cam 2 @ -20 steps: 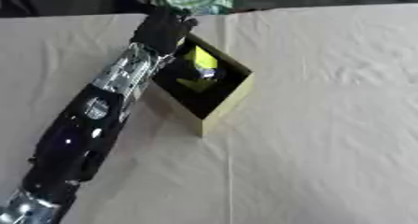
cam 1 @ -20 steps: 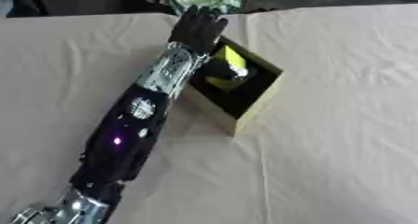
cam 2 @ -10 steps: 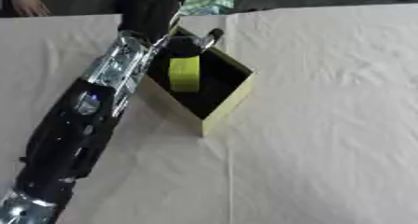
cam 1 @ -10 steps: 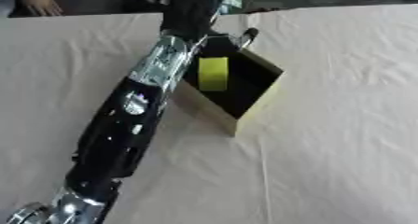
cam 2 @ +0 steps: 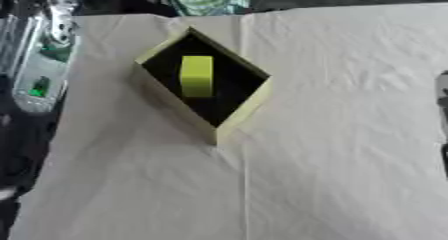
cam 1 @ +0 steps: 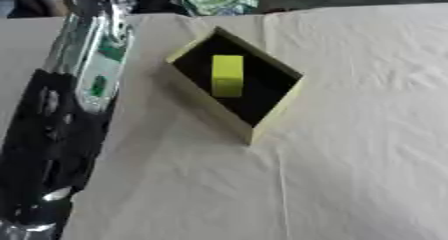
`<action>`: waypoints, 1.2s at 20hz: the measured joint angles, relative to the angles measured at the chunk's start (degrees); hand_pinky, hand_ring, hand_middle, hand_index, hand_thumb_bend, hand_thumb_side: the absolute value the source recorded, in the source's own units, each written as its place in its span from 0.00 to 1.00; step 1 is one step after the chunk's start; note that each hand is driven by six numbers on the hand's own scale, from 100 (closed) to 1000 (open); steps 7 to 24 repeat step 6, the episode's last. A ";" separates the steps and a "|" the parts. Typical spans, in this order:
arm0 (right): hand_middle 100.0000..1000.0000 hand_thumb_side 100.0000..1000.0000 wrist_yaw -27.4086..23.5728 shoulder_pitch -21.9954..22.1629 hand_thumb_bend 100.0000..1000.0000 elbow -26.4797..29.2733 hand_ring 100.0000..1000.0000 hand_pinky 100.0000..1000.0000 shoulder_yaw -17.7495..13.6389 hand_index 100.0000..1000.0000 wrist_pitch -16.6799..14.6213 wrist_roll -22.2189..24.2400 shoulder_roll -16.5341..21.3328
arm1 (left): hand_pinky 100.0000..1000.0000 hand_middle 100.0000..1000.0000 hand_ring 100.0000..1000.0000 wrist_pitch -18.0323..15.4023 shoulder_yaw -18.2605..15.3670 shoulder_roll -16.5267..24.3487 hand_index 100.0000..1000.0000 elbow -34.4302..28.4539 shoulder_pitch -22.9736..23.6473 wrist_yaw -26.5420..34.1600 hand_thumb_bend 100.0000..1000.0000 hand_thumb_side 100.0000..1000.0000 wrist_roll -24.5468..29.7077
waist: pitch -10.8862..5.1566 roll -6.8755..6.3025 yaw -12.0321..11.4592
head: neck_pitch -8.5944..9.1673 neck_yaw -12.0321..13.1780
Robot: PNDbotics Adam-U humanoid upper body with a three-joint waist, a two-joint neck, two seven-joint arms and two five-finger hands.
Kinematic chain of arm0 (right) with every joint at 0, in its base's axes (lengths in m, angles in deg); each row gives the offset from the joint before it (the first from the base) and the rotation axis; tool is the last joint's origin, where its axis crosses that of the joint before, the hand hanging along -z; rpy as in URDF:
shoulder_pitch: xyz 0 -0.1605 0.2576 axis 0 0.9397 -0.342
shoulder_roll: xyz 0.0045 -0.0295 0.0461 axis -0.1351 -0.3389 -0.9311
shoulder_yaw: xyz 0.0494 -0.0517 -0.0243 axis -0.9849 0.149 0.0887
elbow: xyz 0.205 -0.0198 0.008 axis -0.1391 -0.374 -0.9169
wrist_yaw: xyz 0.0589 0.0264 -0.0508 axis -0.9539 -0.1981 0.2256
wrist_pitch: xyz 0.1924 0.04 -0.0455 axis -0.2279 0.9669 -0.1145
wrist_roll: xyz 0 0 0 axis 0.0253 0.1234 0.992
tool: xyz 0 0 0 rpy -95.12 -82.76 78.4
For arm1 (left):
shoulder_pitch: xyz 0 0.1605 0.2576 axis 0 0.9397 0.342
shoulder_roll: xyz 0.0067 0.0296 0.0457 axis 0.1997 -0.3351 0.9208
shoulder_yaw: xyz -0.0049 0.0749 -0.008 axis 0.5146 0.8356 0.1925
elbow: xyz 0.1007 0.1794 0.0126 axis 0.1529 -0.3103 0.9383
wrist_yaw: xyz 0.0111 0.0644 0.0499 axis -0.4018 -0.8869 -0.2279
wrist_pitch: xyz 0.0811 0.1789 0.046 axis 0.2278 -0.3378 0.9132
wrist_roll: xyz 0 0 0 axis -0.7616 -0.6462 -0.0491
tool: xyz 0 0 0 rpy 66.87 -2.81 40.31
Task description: Pick up objects on the table and place them in the box.
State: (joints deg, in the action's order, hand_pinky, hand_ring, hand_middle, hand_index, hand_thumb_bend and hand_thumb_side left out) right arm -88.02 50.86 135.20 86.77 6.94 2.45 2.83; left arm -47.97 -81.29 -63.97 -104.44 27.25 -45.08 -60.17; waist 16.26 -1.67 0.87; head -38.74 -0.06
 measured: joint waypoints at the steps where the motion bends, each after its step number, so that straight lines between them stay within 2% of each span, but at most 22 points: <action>1: 0.49 0.69 0.04 0.11 0.00 0.00 0.73 0.72 -0.01 0.80 -0.06 -0.07 0.16 | 0.68 0.52 0.58 0.24 -0.57 0.97 0.76 -1.96 1.35 3.91 0.00 0.84 -2.18 | 0.00 0.00 -0.23 | -0.01 -0.09; 6: 0.50 0.69 0.12 0.16 0.00 0.00 0.74 0.72 -0.24 0.80 -0.36 -0.45 0.65 | 0.65 0.49 0.56 -0.39 -3.50 4.12 0.74 -10.49 8.54 18.70 0.00 0.81 -12.15 | 0.00 0.00 -1.02 | -0.04 -0.22; 24: 0.50 0.69 0.12 0.16 0.00 0.00 0.74 0.72 -0.24 0.80 -0.36 -0.45 0.65 | 0.65 0.49 0.56 -0.39 -3.50 4.12 0.74 -10.49 8.54 18.70 0.00 0.81 -12.15 | 0.00 0.00 -1.02 | -0.04 -0.22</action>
